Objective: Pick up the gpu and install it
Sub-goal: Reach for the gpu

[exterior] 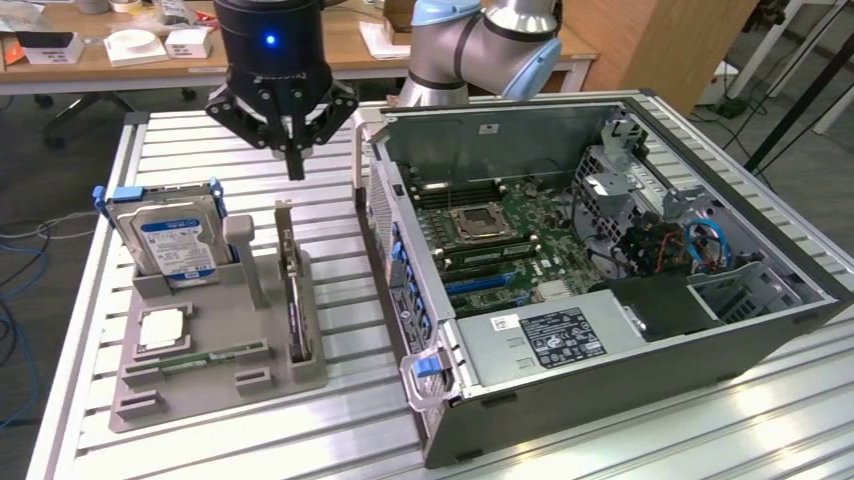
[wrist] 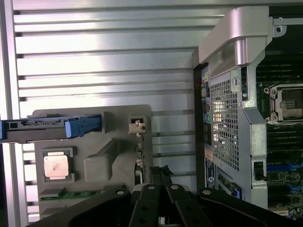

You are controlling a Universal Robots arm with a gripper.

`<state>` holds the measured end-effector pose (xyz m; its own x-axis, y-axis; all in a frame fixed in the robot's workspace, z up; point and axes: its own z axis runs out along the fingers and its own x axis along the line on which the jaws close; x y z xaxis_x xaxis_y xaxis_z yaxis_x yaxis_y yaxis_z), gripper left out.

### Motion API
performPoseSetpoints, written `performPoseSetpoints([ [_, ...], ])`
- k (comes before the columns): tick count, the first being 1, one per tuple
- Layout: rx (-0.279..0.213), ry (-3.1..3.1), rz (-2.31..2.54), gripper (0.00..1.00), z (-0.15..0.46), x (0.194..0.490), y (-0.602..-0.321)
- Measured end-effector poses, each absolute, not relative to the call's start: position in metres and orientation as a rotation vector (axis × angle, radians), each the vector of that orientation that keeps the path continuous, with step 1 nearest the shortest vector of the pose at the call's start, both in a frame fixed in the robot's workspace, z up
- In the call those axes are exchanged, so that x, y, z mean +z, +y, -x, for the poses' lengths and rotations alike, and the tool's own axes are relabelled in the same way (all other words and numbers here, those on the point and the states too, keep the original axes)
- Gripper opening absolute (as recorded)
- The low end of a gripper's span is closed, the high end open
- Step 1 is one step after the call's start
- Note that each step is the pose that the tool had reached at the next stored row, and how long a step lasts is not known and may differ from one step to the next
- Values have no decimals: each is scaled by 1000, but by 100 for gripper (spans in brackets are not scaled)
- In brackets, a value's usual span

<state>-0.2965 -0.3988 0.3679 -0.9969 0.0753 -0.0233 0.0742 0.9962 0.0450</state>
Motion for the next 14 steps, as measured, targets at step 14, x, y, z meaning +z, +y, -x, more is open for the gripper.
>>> performPoseSetpoints([
  [14, 69, 3114, -117, 11, 300, 367, -399],
])
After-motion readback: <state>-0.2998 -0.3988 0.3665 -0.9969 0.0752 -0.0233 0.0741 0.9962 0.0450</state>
